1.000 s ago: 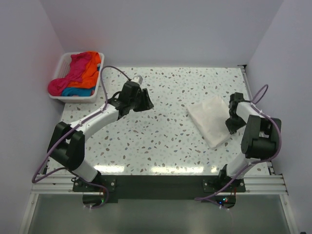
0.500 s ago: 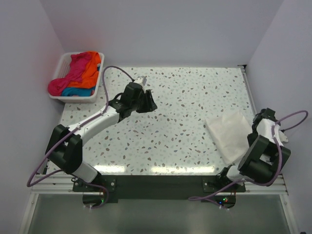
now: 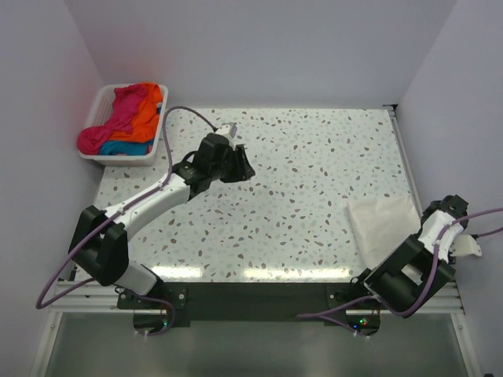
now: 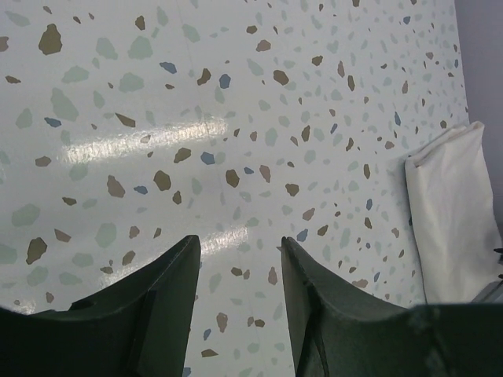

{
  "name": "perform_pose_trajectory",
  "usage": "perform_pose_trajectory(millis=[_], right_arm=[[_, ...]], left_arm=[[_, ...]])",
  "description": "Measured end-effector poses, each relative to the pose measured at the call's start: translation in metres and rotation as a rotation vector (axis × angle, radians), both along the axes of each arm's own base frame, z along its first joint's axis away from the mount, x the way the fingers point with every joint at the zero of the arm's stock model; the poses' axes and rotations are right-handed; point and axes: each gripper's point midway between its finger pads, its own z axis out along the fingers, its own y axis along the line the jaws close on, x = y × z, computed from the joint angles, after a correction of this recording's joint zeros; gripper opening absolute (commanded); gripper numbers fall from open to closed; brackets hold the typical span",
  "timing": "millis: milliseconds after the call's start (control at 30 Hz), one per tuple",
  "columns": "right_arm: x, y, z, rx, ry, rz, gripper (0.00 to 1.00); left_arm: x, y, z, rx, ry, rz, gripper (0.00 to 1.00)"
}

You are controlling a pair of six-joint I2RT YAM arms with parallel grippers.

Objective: Fold and stack the t-shirts
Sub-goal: Neatly place the folded tshirt to the corner

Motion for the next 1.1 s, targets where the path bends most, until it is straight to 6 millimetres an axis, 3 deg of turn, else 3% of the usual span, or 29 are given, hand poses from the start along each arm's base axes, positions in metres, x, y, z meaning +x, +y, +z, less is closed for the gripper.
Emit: perform_pose_trajectory(millis=[67,233,333,433,500,633,700,833,933,1000,1100], right_arm=[[0.001,0.001,0.000,0.008,-0.002,0.017,0.98],[0.008,0.004,0.001,0.048,-0.022,0.091,0.99],[0.023,0.005,0.005,0.058,-0.079,0.157,0.99],[0.051,0.012,0.017,0.010,-0.148,0.291,0.99],[0.082,0.027,0.033,-0.058,-0.181,0.439,0.99],[0.159,0.088,0.070,-0.136,-0.307,0.763,0.99],[0.182,0.117,0.080,-0.163,-0.316,0.870,0.99],[0.225,0.212,0.082,-0.199,-0.304,1.147,0.99],[0.239,0.290,0.073,-0.210,-0.287,1.354,0.99],[0.238,0.337,0.064,-0.204,-0.300,1.484,0.99],[0.223,0.381,0.054,-0.166,-0.328,1.633,0.99]], left_arm=[[-0.002,0.001,0.001,-0.003,-0.003,-0.001,0.50],[-0.006,0.003,-0.001,0.000,0.001,-0.002,0.51],[-0.007,0.004,-0.001,0.000,0.000,-0.002,0.51],[-0.006,0.003,0.000,-0.003,-0.003,-0.002,0.51],[-0.006,0.003,0.001,-0.006,-0.007,-0.002,0.51],[-0.004,0.002,0.002,-0.009,-0.014,-0.001,0.51],[-0.004,0.003,0.003,-0.009,-0.019,0.003,0.52],[-0.005,0.007,0.004,-0.004,-0.028,0.016,0.52],[-0.008,0.012,0.005,0.001,-0.037,0.028,0.53],[-0.010,0.018,0.005,0.011,-0.048,0.041,0.55],[-0.017,0.030,0.006,0.026,-0.068,0.063,0.56]])
